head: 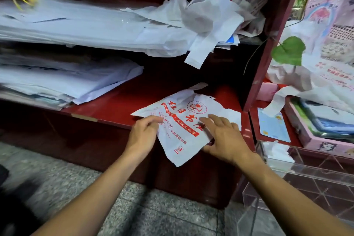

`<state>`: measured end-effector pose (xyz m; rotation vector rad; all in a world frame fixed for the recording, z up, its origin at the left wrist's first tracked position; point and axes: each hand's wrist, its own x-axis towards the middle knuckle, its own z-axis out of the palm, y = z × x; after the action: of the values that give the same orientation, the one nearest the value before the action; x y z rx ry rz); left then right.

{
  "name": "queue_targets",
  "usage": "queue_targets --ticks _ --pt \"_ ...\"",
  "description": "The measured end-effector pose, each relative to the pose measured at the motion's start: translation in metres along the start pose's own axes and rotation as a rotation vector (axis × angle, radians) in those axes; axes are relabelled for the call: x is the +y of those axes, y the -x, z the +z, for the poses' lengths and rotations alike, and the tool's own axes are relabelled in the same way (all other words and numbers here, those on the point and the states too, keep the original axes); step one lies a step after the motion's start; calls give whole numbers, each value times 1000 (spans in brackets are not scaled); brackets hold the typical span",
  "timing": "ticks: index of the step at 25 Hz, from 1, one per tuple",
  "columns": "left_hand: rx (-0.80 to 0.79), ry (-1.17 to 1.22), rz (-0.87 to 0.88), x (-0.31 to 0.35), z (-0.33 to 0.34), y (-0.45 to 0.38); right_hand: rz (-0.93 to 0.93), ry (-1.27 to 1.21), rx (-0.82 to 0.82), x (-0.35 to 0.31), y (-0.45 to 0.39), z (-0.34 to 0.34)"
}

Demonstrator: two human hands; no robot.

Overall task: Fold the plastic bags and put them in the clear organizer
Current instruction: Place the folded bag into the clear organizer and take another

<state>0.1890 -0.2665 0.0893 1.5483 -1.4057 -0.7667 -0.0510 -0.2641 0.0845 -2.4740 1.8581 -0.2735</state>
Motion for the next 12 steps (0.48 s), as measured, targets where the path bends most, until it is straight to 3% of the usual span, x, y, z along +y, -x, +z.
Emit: queue_targets --ticks 3,5,9,12 --pt "-12 255 -142 16 3 0 -210 68 89 -3 8 0" --pt "-3 337 -197 17 6 0 -251 28 125 0 12 -1" --pt "136 572 -359 13 7 -8 -270 -147 149 10 24 -5" --pt "300 646 -368 18 5 -10 -323 -168 45 10 33 -6"
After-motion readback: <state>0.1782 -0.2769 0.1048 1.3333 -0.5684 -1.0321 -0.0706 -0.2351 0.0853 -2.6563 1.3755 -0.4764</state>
